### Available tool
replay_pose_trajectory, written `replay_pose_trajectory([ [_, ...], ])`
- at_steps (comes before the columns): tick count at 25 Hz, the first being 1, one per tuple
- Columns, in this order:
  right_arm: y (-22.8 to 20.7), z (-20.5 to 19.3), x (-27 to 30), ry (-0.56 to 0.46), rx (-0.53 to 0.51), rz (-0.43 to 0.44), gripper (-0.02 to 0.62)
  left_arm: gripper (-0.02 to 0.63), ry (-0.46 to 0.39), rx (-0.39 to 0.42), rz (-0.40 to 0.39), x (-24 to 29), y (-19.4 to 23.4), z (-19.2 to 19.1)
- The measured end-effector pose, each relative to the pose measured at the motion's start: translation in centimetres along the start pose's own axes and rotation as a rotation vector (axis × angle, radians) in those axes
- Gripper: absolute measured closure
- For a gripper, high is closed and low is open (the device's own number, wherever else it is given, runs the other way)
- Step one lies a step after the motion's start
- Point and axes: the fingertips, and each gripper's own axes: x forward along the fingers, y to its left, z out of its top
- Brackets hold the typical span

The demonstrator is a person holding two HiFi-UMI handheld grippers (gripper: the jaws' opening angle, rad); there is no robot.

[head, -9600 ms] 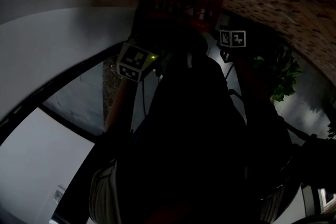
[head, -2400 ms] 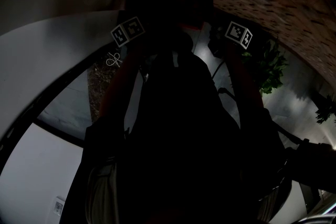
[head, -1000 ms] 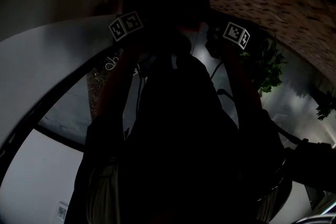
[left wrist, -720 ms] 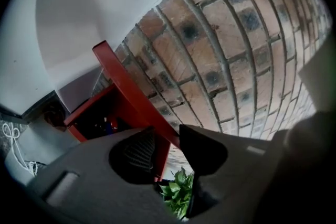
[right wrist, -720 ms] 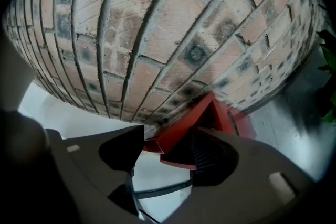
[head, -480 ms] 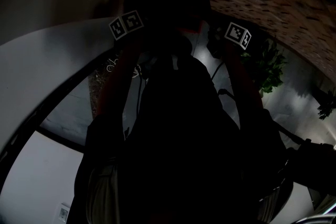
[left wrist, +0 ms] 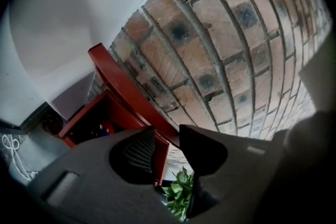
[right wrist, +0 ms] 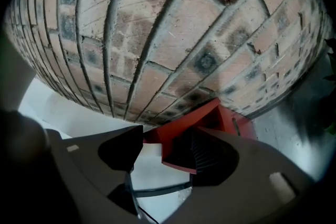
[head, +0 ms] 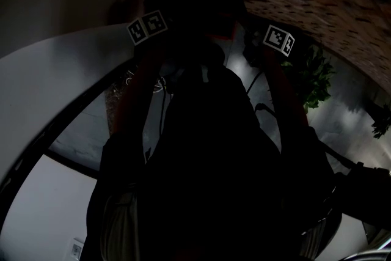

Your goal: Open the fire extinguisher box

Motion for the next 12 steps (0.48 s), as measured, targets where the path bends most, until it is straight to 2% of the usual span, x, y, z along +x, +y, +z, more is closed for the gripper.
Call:
replay_pose_trajectory([
  [12, 0.3, 0.4, 0.0, -0.003, -0.048, 0.001, 0.322, 0.457, -0.007, 0.047, -0.005, 0.6, -0.7, 1.1],
])
